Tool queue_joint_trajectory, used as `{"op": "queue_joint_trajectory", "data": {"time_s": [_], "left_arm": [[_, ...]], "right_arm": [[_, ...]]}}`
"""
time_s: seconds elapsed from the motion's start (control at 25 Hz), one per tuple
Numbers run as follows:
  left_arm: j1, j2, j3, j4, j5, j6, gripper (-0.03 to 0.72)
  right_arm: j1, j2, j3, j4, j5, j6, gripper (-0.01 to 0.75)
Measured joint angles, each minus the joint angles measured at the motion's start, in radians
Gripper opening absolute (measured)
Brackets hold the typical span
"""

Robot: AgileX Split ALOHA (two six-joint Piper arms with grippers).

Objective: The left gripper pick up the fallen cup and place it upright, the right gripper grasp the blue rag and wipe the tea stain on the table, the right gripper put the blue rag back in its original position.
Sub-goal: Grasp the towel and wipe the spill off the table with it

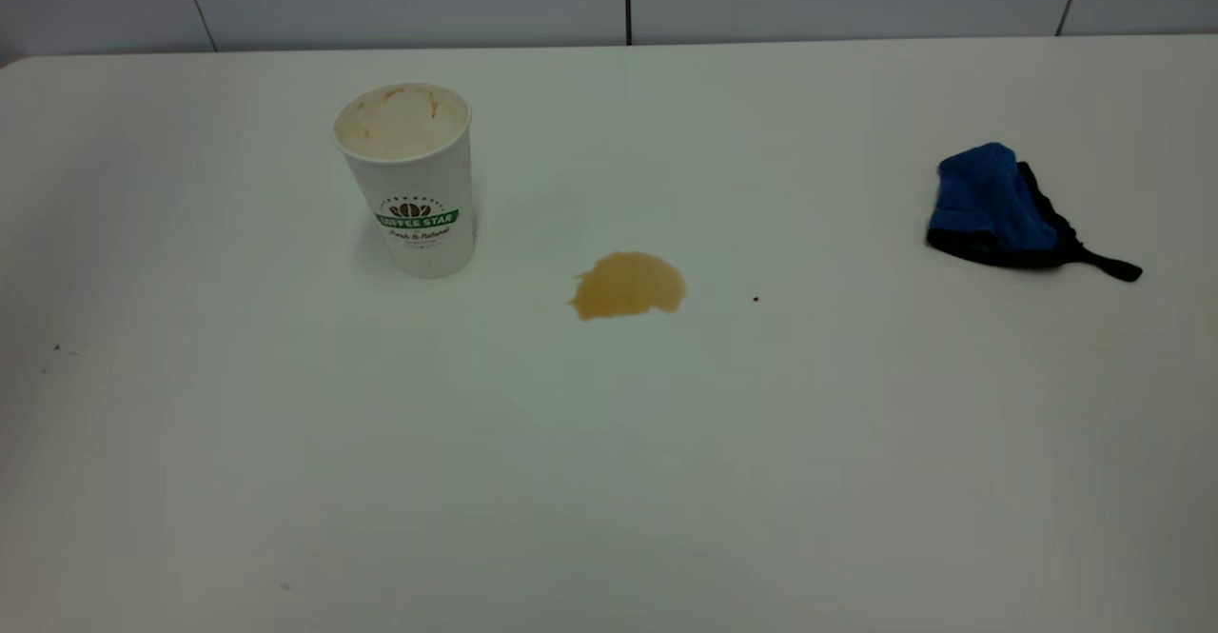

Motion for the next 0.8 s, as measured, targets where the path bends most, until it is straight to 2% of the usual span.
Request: {"op": "queue_joint_trajectory", "data": {"time_s": [0.24,0.36,0.56,0.8], "left_arm": [[0.000,-0.416,0.422,-0.086,0.000,-0.052,0.416],[0.000,-0.614,0.556,-0.088,-0.001,-0.057,0.416],[0.000,-0.839,0.669,-0.052,-0.006,-0.056,0.416],[0.030,-1.063,0.714,-0.046,-0.033,-0.045,0.416]], "right_arm": [[0.000,0.000,0.000,0.000,0.000,0.000,0.553],[0.000,0.000,0.000,0.000,0.000,0.000,0.553],[0.000,0.000,0.000,0.000,0.000,0.000,0.553],[0.000,0.000,0.000,0.000,0.000,0.000,0.553]]}}
